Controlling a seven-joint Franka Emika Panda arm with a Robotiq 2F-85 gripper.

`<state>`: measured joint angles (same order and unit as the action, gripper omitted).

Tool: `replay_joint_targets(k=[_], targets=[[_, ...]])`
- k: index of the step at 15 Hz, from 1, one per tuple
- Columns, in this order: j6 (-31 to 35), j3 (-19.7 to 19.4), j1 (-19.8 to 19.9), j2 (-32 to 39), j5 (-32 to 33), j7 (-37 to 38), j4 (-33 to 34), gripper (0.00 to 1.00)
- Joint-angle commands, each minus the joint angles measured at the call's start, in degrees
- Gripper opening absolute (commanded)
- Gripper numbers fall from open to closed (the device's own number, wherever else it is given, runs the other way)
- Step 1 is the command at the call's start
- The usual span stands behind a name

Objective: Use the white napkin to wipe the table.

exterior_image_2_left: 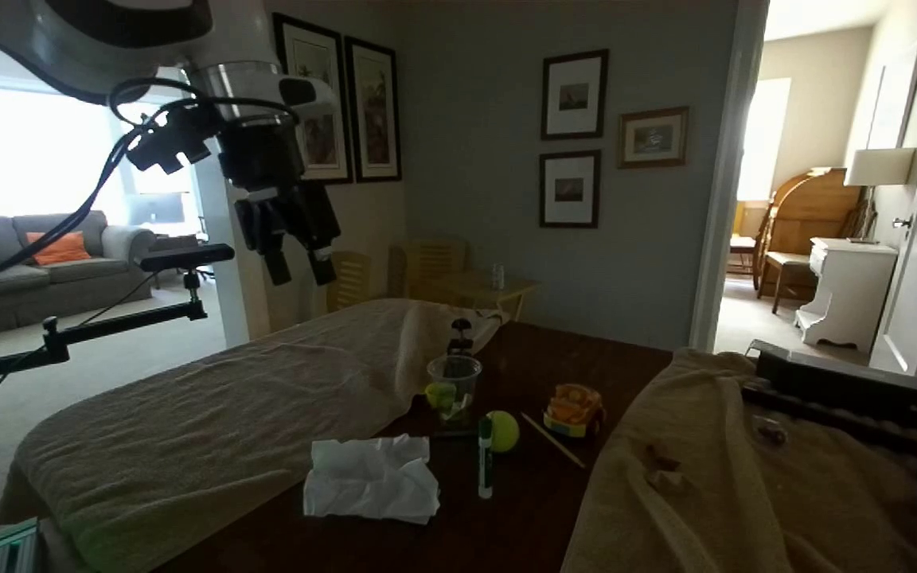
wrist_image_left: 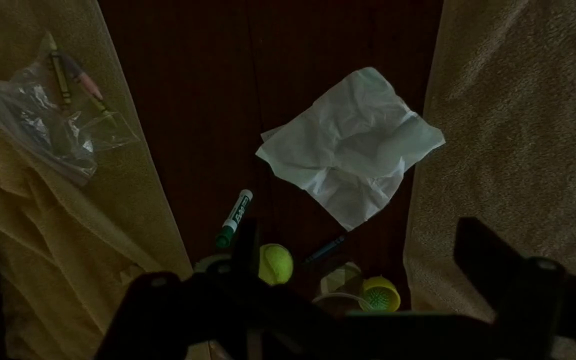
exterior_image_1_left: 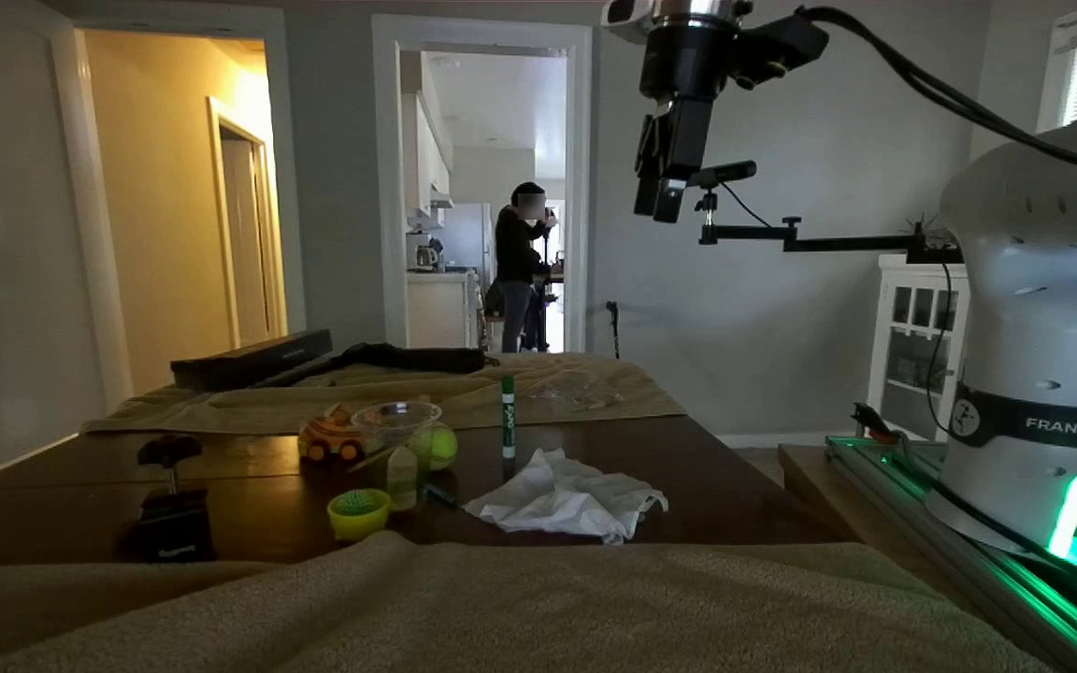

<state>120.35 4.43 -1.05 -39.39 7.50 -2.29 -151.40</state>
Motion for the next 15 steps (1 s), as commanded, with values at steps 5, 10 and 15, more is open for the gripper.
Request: replay_joint_targets(k=[5, 10, 15], targets=[[11.52, -7.93, -0.66, 23.15, -4.74, -5.65, 4.20, 1.00], [18.94, -6.85, -0.89, 36.11, -7.92, -6.89, 6.23, 1.00], [26.70, -4.23, -0.82, 45.62, -3.80, -3.03, 6.75, 1.00]])
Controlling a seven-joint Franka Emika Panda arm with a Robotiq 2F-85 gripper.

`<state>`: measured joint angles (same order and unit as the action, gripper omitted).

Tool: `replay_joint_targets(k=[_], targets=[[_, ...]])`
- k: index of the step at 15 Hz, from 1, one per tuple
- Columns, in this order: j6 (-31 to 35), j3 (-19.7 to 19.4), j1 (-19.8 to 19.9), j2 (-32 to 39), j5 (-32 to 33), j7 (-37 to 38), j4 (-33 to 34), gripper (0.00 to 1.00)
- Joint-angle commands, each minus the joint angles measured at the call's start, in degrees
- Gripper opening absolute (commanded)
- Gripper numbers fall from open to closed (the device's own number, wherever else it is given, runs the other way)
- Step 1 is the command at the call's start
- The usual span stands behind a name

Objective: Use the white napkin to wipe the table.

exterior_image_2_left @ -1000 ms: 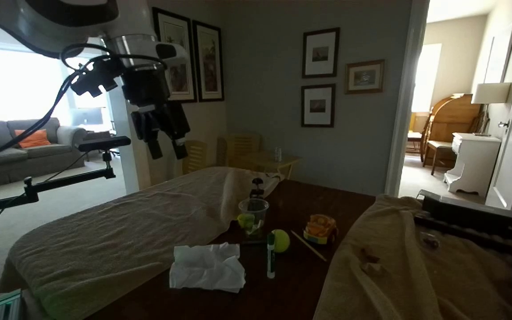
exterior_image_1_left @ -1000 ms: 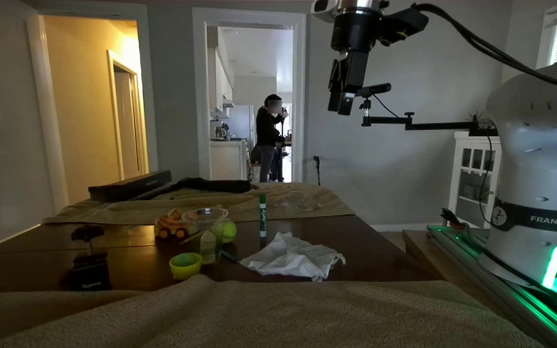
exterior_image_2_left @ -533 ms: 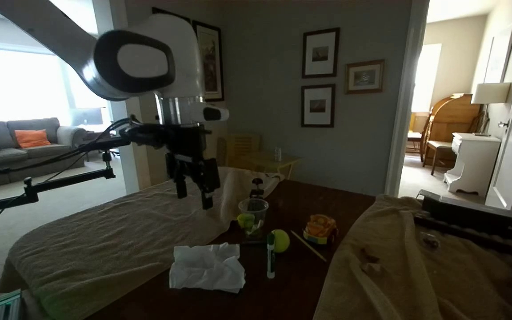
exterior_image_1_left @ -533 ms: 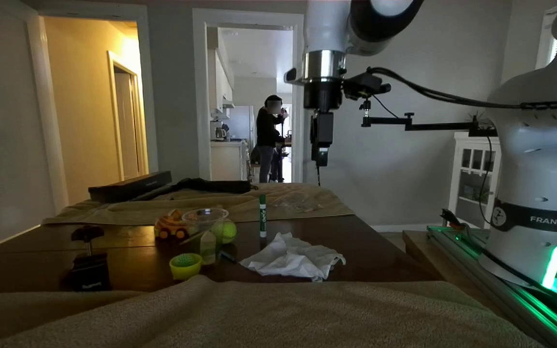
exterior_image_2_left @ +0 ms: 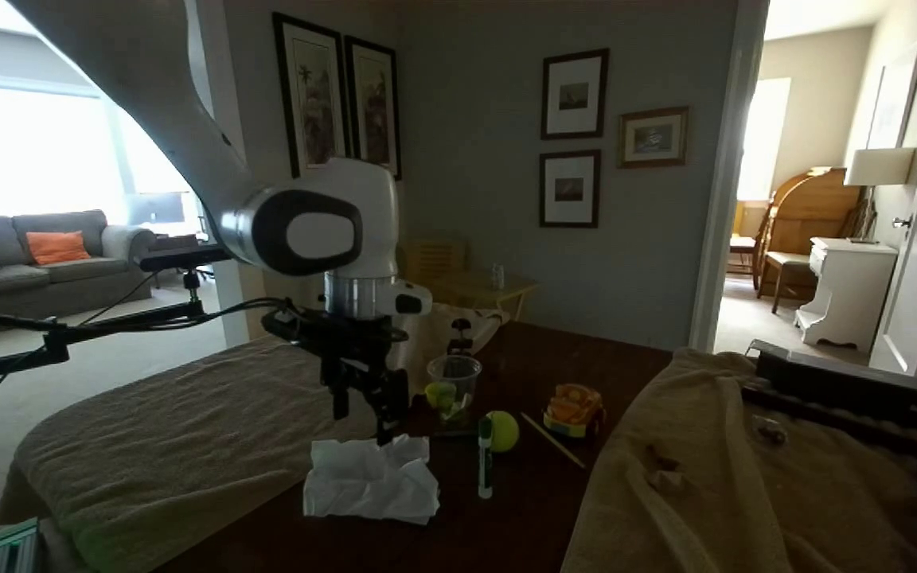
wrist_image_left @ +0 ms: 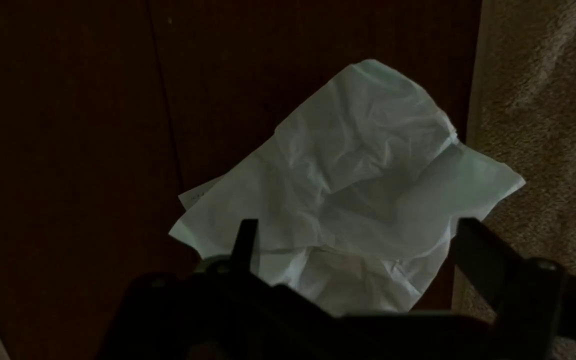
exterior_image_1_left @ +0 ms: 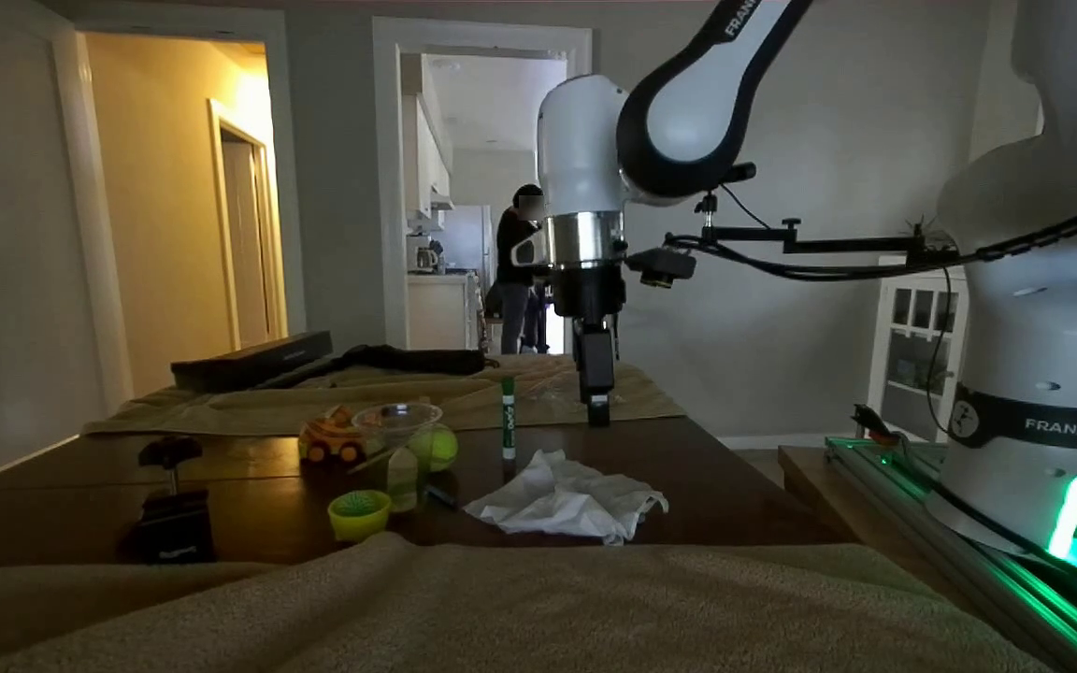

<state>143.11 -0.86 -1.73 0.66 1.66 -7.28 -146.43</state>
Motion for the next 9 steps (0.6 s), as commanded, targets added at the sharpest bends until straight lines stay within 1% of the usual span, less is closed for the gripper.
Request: replay_joint_targets(k=[1, 5, 6, 9], targets=[[5.99, 1.17, -0.14, 7.12, 3.22, 2.70, 1.69, 1.00], [11.79, 0.70, -0.40, 12.37, 4.64, 4.78, 2.00, 1.00], [14.19, -0.09, -0.88, 13.34, 6.69, 6.26, 2.03, 1.00], [18.03, -0.66, -0.98, 15.83, 7.31, 6.72, 2.68, 1.00]])
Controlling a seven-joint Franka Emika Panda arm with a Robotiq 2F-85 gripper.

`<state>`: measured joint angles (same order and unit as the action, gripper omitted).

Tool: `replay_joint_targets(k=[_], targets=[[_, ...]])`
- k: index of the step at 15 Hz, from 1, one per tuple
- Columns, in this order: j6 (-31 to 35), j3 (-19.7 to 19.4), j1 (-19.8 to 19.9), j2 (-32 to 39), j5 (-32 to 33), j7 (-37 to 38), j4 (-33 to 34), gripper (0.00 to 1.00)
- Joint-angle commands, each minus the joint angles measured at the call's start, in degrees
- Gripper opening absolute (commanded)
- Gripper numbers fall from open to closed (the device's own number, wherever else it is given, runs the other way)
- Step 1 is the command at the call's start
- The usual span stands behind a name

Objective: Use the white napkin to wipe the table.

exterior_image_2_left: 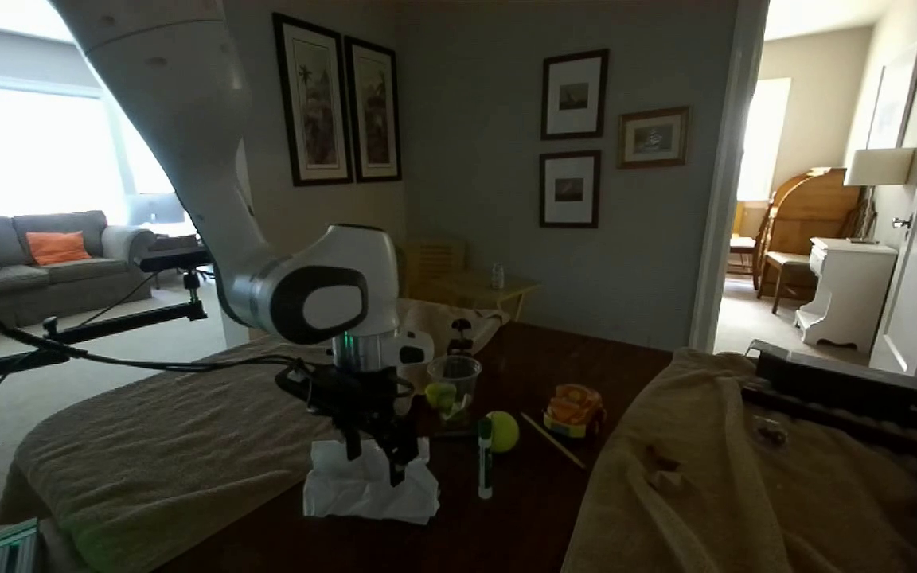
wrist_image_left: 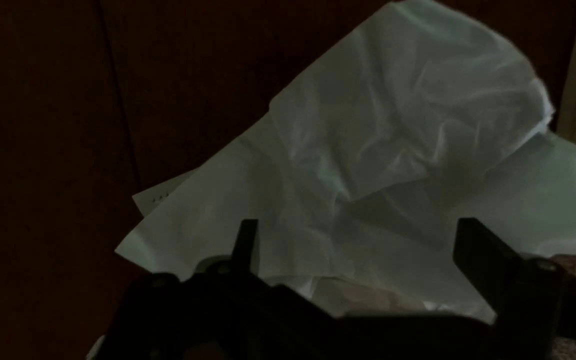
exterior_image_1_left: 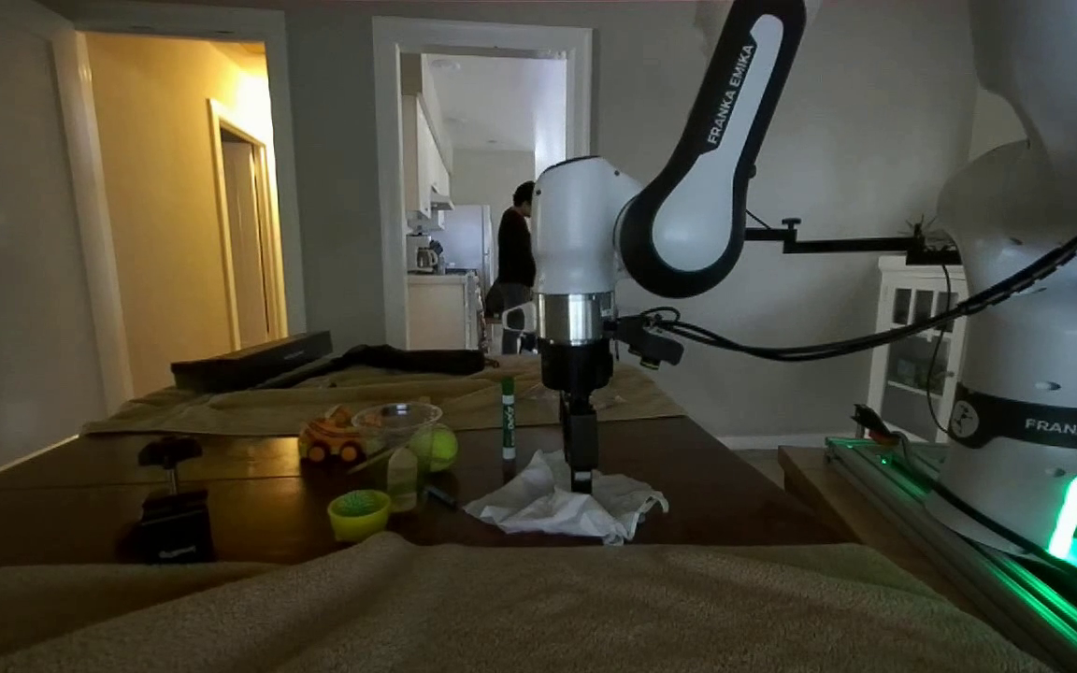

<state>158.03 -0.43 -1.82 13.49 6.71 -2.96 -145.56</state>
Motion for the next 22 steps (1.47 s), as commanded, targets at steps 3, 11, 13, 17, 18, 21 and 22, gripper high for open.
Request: replay_joint_targets(k=[3, 11, 13, 17, 18, 21, 22], targets=[[3.53, -0.41, -0.71, 4.44, 0.94, 1.12, 2.70, 0.75], [-0.11, 2.45, -0.06, 3.09, -0.88, -1.49, 2.23, 0.23], [-4.12, 2.43, -0.24, 0.54, -0.75, -0.91, 1.28, 0.10], [-13.37, 1.96, 1.63, -5.85, -2.85, -1.73, -2.08, 0.00], [-14.75, 1.44, 2.20, -7.74, -3.28, -1.73, -2.93, 0.00], [-17.13, -0.67, 4.29, -13.05, -4.60, -2.13, -4.70, 0.01], [-17.70, -1.60, 5.02, -14.56, -4.86, -2.12, -5.01, 0.01]])
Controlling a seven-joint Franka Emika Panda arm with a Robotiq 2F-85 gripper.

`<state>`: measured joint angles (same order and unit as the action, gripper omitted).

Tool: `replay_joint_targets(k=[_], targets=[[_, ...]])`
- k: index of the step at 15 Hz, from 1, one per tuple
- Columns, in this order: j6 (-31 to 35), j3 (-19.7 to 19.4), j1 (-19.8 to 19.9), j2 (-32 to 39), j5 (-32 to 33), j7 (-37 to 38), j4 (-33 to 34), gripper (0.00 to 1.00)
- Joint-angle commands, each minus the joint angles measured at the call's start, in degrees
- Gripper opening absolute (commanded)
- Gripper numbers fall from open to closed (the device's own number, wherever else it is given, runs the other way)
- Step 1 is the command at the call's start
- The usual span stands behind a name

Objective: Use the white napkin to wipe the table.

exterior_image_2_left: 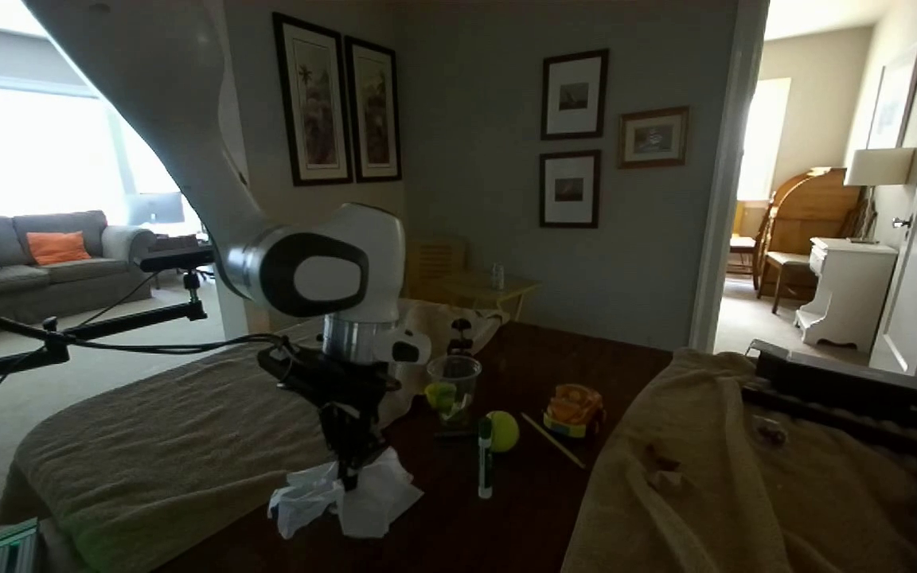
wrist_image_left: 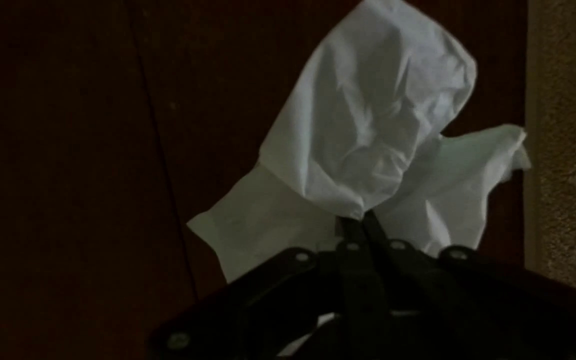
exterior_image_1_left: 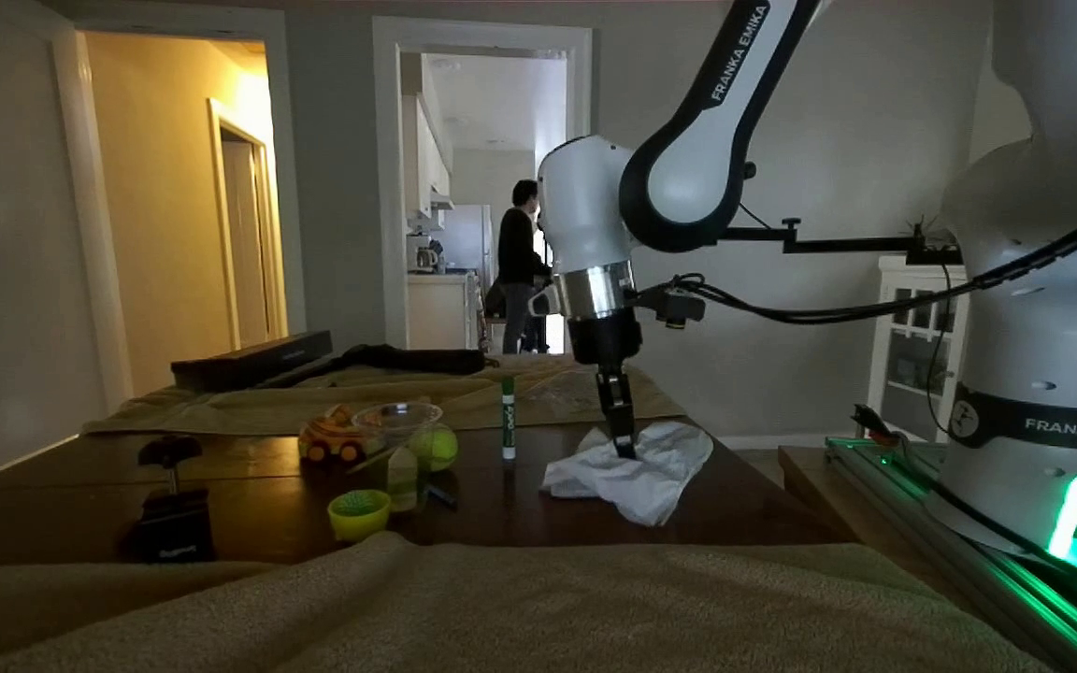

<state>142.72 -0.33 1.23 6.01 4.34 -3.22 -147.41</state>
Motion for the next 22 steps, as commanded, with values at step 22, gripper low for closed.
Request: replay_joint_targets(k=[22], targets=[[5.86, -10.95, 10.62, 12.88, -6.85, -4.56, 10.49, 0.01]])
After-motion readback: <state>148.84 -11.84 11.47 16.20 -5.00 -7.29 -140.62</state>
